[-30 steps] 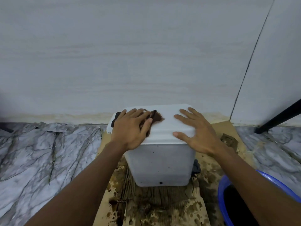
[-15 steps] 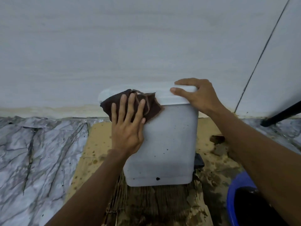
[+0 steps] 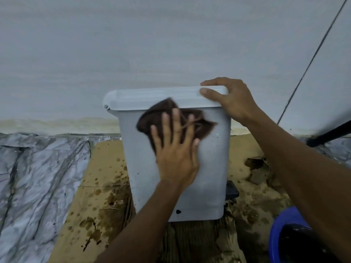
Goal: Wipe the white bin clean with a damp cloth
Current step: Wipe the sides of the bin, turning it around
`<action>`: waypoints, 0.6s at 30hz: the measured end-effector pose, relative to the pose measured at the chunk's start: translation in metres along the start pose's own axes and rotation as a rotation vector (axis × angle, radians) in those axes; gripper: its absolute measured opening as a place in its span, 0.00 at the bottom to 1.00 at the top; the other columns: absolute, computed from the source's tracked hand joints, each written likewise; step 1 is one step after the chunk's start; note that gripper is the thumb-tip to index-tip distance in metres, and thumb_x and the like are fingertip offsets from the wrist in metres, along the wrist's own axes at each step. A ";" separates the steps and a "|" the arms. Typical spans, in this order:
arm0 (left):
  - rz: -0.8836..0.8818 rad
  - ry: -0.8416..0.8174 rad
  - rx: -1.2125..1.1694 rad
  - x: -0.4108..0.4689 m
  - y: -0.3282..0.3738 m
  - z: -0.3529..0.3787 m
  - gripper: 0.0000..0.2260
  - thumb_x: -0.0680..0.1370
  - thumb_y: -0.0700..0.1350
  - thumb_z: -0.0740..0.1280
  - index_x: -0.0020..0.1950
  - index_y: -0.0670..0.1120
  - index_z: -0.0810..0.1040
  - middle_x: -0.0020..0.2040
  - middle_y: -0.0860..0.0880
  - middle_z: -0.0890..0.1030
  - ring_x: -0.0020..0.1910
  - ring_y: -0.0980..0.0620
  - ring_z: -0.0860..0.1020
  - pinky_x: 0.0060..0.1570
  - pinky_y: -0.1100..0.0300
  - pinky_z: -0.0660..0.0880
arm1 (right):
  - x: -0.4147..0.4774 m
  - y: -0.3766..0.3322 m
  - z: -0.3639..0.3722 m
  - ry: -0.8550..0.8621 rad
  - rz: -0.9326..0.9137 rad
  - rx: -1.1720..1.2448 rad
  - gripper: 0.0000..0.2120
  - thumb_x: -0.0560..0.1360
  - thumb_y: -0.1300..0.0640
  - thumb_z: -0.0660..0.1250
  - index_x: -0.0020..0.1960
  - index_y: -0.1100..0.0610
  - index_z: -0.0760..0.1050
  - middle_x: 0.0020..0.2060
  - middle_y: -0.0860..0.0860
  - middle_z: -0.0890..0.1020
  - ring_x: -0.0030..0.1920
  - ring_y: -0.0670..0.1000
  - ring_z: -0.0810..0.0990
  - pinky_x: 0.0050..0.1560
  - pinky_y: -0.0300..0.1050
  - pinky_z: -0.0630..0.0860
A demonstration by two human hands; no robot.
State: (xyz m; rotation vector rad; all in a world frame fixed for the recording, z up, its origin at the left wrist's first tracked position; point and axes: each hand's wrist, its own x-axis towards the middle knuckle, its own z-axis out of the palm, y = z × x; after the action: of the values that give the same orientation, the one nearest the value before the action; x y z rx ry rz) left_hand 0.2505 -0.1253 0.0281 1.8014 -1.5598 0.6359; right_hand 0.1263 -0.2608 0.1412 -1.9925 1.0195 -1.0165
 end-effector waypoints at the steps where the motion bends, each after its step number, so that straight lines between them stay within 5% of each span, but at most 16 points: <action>1: 0.090 -0.041 0.003 -0.002 0.009 0.003 0.25 0.85 0.53 0.55 0.81 0.48 0.62 0.82 0.43 0.53 0.82 0.39 0.49 0.79 0.36 0.44 | -0.004 0.003 -0.003 -0.002 -0.023 0.021 0.22 0.66 0.35 0.72 0.54 0.45 0.84 0.54 0.40 0.85 0.57 0.41 0.81 0.60 0.39 0.75; 6: 0.477 -0.201 0.026 -0.044 -0.011 0.000 0.24 0.86 0.53 0.55 0.81 0.49 0.62 0.82 0.44 0.58 0.82 0.42 0.53 0.79 0.40 0.52 | -0.019 0.014 -0.018 -0.034 -0.032 0.093 0.20 0.68 0.44 0.79 0.58 0.47 0.81 0.54 0.41 0.82 0.52 0.41 0.80 0.51 0.35 0.77; 8: 0.430 -0.178 0.110 -0.055 -0.041 -0.007 0.24 0.85 0.56 0.56 0.81 0.52 0.63 0.82 0.44 0.58 0.82 0.44 0.55 0.76 0.42 0.56 | -0.019 0.013 -0.016 -0.052 -0.021 0.118 0.21 0.67 0.45 0.80 0.58 0.46 0.81 0.54 0.42 0.82 0.52 0.41 0.81 0.50 0.36 0.78; 12: 0.234 -0.089 0.189 -0.028 -0.060 -0.015 0.27 0.84 0.60 0.54 0.81 0.53 0.60 0.82 0.43 0.56 0.82 0.41 0.53 0.76 0.42 0.49 | -0.018 0.009 -0.011 -0.036 -0.014 0.161 0.22 0.65 0.46 0.82 0.57 0.47 0.81 0.53 0.42 0.83 0.50 0.39 0.81 0.49 0.35 0.78; 18: 0.341 -0.119 0.081 -0.001 0.017 0.011 0.25 0.85 0.56 0.55 0.81 0.50 0.61 0.82 0.41 0.57 0.82 0.39 0.52 0.78 0.37 0.43 | -0.021 0.014 -0.013 -0.005 -0.024 0.177 0.23 0.64 0.47 0.82 0.56 0.48 0.82 0.55 0.45 0.84 0.54 0.46 0.82 0.57 0.44 0.80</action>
State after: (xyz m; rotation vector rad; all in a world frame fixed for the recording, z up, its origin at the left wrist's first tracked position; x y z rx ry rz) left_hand 0.2334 -0.1342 0.0233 1.6699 -1.9707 0.7700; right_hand 0.1025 -0.2519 0.1291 -1.8656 0.8734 -1.0758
